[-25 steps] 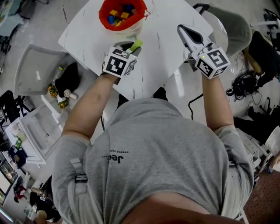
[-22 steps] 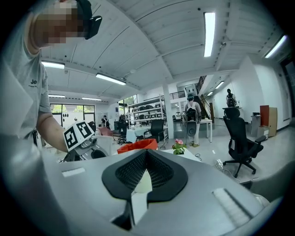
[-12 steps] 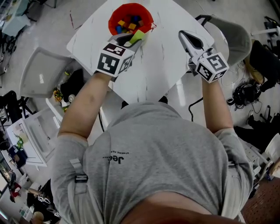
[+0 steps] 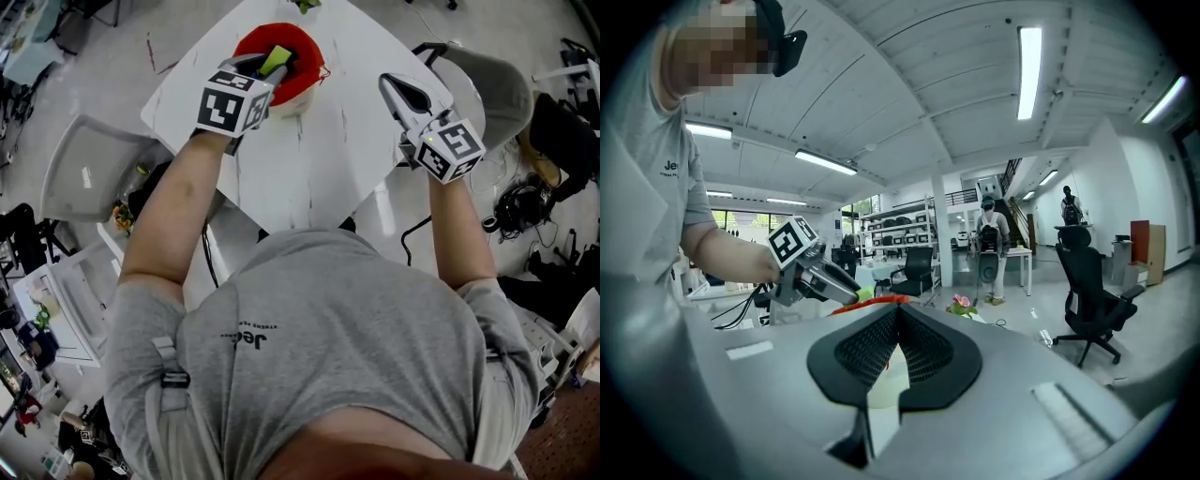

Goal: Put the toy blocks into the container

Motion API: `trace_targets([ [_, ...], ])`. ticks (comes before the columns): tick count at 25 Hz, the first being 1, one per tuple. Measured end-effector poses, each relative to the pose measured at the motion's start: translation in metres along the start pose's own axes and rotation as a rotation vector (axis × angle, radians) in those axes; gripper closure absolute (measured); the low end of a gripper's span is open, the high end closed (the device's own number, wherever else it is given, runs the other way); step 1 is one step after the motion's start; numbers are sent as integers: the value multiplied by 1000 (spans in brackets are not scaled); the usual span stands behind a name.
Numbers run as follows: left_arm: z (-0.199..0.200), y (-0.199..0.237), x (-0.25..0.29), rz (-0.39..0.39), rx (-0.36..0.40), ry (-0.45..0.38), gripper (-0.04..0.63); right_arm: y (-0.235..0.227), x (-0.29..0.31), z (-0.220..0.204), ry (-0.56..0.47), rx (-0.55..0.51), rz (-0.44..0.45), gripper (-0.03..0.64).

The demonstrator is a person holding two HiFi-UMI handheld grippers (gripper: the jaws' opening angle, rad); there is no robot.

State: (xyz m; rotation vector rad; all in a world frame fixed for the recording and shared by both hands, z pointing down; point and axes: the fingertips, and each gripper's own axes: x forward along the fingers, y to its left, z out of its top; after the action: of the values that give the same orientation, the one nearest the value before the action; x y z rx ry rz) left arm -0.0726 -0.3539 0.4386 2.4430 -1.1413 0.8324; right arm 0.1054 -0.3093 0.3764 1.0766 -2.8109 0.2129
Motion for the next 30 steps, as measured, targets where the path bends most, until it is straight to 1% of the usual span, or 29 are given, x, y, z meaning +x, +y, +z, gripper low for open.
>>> trace_targets([
  [7, -6, 12, 24, 8, -40, 25, 405, -11, -5, -5, 3, 12, -19, 614],
  [8, -7, 12, 27, 1, -49, 22, 337, -12, -5, -5, 2, 14, -21, 614],
  [9, -7, 12, 28, -8, -60, 15, 250, -12, -5, -5, 2, 15, -22, 614],
  [10, -6, 12, 28, -14, -70, 5, 233, -12, -5, -5, 2, 15, -22, 614],
  [13, -2, 11, 24, -20, -79, -19, 232, -12, -5, -4, 3, 13, -20, 614],
  [19, -2, 13, 20, -15, -77, -28, 232, -12, -2, -4, 0, 13, -21, 614],
  [22, 2, 12, 14, -15, -83, -55, 232, -10, -1, -1, -3, 11, -18, 614],
  [25, 12, 7, -1, -38, -101, -135, 238, -7, -2, 4, -12, 19, -19, 614],
  [27, 18, 3, -13, -55, -117, -199, 264, -5, -3, 8, -15, 16, -19, 614],
  [30, 24, 3, -33, -59, -129, -280, 311, -1, -3, 14, -18, 8, -18, 614],
])
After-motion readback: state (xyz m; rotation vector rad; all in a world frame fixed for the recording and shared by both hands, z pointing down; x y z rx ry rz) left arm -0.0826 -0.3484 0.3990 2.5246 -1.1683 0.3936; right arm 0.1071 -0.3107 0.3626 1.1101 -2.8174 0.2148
